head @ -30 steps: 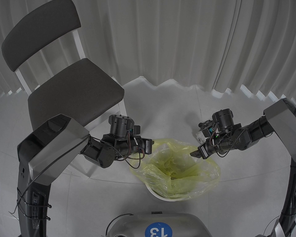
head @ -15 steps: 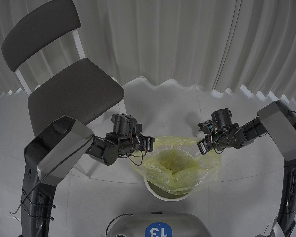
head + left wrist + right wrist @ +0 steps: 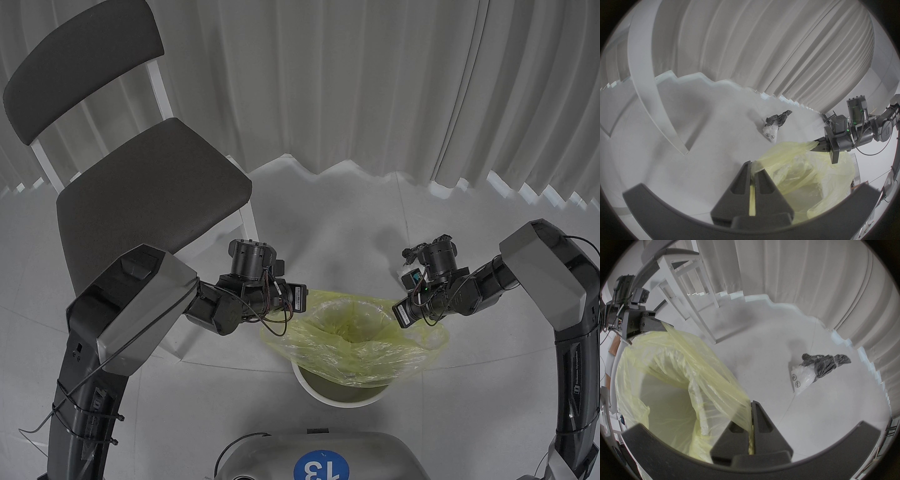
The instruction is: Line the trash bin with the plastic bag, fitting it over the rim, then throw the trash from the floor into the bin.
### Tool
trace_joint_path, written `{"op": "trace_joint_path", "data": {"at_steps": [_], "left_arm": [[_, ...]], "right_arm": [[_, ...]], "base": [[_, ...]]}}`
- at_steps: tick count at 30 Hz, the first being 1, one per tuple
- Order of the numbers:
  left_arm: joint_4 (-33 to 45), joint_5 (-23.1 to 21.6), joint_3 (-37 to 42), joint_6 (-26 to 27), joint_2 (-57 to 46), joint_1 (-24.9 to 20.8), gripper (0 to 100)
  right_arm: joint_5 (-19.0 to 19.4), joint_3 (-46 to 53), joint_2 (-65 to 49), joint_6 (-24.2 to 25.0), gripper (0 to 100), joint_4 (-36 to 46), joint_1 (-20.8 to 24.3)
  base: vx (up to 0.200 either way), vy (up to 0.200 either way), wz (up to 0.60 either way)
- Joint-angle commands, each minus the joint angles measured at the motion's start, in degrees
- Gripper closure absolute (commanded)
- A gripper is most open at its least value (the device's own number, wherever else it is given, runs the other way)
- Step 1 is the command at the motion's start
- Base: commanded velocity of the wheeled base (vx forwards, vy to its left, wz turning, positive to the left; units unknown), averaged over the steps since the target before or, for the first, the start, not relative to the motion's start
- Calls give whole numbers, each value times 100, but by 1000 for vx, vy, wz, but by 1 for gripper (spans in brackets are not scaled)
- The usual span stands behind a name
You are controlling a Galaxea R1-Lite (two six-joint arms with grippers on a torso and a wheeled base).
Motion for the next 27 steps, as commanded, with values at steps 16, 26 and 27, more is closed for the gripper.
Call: {"op": "trace_joint_path", "data": {"at_steps": [16, 26, 27], "left_arm": [[-610, -16, 941, -206, -219, 35, 100], [-671, -16, 1125, -206, -307, 0, 0], [-671, -16, 1134, -206, -307, -9, 0]], "right_arm": [[-5, 668, 168, 14, 0, -839, 23], [-40, 1037, -403, 23, 0, -839, -100], [-49, 1063, -438, 23, 0, -839, -100]], "base": [[0, 0, 0], [0, 0, 0], [0, 0, 0]]}}
